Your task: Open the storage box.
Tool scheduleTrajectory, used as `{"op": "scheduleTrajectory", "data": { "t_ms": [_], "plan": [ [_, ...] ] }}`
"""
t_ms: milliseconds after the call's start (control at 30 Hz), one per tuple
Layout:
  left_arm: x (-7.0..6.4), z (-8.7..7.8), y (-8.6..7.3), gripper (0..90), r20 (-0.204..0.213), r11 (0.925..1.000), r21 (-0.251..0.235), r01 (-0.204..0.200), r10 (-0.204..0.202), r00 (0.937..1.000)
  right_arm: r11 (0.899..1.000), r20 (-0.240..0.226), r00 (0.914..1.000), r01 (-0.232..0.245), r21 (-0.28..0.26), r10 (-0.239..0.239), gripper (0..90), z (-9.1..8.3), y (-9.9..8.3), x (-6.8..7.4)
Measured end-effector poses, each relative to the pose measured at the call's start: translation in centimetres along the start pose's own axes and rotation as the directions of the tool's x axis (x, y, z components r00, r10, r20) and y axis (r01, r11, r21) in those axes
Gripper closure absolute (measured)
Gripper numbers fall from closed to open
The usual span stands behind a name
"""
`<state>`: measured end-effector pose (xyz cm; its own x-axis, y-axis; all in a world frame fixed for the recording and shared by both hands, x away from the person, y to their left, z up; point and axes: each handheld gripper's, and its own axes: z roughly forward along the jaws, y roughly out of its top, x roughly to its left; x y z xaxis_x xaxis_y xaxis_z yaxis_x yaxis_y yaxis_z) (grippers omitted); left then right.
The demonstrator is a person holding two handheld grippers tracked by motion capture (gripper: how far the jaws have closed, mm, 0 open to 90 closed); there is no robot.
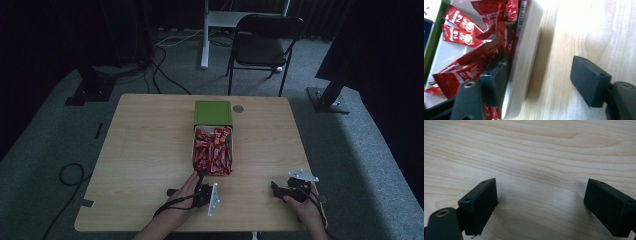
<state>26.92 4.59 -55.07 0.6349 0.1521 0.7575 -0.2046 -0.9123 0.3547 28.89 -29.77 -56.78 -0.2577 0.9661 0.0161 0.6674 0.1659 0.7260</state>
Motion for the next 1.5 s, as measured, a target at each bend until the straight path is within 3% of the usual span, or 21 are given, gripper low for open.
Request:
{"op": "scheduleTrajectory", "data": {
  "t_ms": [200,333,433,600,633,733,767,867,933,1033,1100,1133,1167,1300,1400,1500],
  "plan": [
    [0.4,-1.0,-0.1,21.6,0.048,0.9994,-0.020,0.030,-0.029,0.9984,1.000,0.000,1.0000,0.000,0.000,0.000,10.9,0.0,0.0,0.0],
    [0.5,-1.9,-0.5,19.4,0.108,0.9961,-0.025,0.085,-0.082,0.9908,1.000,0.000,1.0000,0.000,0.000,0.000,10.9,0.0,0.0,0.0],
    [0.6,-2.5,-0.9,19.1,0.127,0.9967,-0.019,0.079,-0.076,0.9889,1.000,0.000,1.0000,0.000,0.000,0.000,10.9,0.0,0.0,0.0],
    [0.8,-3.1,-1.6,19.0,0.142,0.9952,-0.019,0.096,-0.092,0.9855,1.000,0.000,1.0000,0.000,0.000,0.000,10.9,0.0,0.0,0.0],
    [0.8,-3.3,-1.9,19.0,0.143,0.9923,-0.023,0.122,-0.117,0.9828,1.000,0.000,1.0000,0.000,0.000,0.000,10.9,0.0,0.0,0.0],
    [0.8,-3.4,-2.1,19.0,0.142,0.9924,-0.020,0.121,-0.117,0.9829,1.000,0.000,1.0000,0.000,0.000,0.000,10.9,0.0,0.0,0.0],
    [0.9,-3.6,-2.9,19.0,0.161,0.9873,-0.012,0.159,-0.155,0.9747,1.000,0.000,1.0000,0.000,0.000,0.000,10.9,0.0,0.0,0.0],
    [1.0,-3.8,-3.7,18.9,0.161,0.9824,-0.003,0.187,-0.184,0.9696,1.000,0.000,1.0000,0.000,0.000,0.000,10.9,0.0,0.0,0.0],
    [1.0,-3.8,-3.7,18.6,0.161,0.9824,-0.003,0.187,-0.184,0.9696,1.000,0.000,1.0000,-0.001,0.000,0.001,10.9,0.0,0.0,0.0],
    [1.5,-4.1,-5.0,18.2,0.177,0.9632,0.001,0.269,-0.265,0.9479,1.000,0.000,1.0000,0.000,0.000,0.000,10.9,0.0,0.0,0.0],
    [1.6,-4.1,-5.3,18.0,0.176,0.9599,0.004,0.280,-0.277,0.9448,1.000,0.000,1.0000,0.000,0.000,0.000,10.9,0.0,0.0,0.0],
    [1.8,-4.2,-5.9,18.0,0.169,0.9516,0.009,0.307,-0.304,0.9374,1.000,0.000,1.0000,0.000,0.000,0.000,10.9,0.0,0.0,0.0],
    [1.9,-4.2,-6.2,17.7,0.166,0.9494,0.014,0.314,-0.312,0.9356,1.000,0.000,1.0000,0.000,0.001,0.000,10.9,0.0,0.0,0.0],
    [2.1,-4.3,-7.2,17.2,0.163,0.9310,0.013,0.365,-0.362,0.9179,1.000,0.000,1.0000,0.003,0.000,-0.003,10.9,0.0,0.0,0.0],
    [2.4,-4.4,-8.2,17.0,0.166,0.9035,0.007,0.428,-0.424,0.8905,1.000,0.000,1.0000,0.002,0.000,-0.002,10.9,0.0,0.0,0.0],
    [2.7,-4.5,-9.1,16.3,0.171,0.8700,-0.007,0.493,-0.485,0.8578,1.000,0.000,1.0000,0.003,0.000,-0.003,10.9,0.0,0.0,0.0]
  ]
}}
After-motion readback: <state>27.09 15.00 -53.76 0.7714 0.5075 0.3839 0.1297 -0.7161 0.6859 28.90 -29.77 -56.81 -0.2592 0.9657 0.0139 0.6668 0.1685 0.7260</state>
